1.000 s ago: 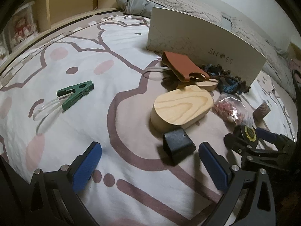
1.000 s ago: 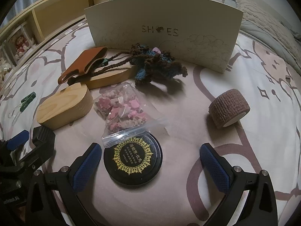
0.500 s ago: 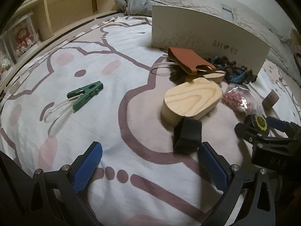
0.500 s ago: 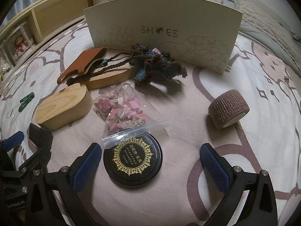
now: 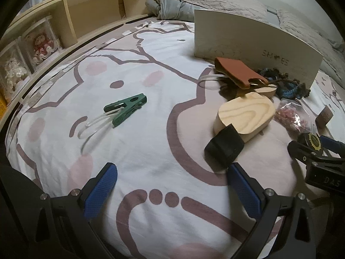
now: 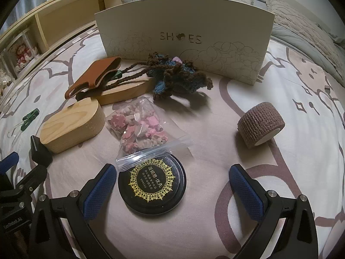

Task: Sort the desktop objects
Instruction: 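Bring the left gripper to the black square block while the right gripper nears the black tin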

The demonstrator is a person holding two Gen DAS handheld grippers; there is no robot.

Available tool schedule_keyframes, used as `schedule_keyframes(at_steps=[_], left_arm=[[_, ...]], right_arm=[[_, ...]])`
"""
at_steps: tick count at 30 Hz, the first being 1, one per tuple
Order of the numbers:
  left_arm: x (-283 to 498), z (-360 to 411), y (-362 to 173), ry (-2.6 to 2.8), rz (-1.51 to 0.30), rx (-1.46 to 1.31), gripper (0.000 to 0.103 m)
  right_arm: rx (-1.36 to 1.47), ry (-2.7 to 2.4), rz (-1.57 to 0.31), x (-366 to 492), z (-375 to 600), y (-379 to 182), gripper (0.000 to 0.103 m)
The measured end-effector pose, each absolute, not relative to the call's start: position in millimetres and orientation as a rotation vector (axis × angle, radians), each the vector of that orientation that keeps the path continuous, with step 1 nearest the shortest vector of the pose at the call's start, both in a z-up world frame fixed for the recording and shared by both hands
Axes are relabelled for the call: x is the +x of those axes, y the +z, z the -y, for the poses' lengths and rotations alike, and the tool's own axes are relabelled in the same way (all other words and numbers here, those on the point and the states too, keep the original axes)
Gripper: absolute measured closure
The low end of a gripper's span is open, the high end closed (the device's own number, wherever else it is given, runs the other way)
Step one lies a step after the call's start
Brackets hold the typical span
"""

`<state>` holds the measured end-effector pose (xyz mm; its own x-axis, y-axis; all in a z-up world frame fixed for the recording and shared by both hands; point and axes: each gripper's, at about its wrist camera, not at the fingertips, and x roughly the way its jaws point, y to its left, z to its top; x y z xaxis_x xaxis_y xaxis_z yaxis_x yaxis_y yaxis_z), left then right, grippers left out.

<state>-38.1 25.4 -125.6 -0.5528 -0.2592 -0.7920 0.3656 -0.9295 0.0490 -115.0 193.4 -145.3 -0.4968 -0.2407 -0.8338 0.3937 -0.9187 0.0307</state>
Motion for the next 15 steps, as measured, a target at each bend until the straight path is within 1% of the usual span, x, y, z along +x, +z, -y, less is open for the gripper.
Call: schedule_keyframes(at_steps=[8, 10, 12, 15], left_arm=[[-41.3, -28.7, -121.4, -2.555, -0.231, 1.239, 0.002], [-41.6, -33.8, -119.5, -2.588, -0.229, 1.237, 0.008], [-43.2, -39.7, -118.4, -2.62, -0.214, 1.24, 0.011], [-44.1, -47.7, -116.3, -2.664, -0.185, 1.234, 0.017]], right_arm=[[1.314, -2.431, -0.233, -114.5, -193.4, -145.4, 0.0], [1.315, -2.432, -0.239, -113.9, -192.4, -145.6, 0.0], [1.315, -2.431, -0.239, -113.5, -192.0, -145.9, 0.0], [1.315, -2.431, -0.236, -112.3, -191.2, -146.4, 0.0]])
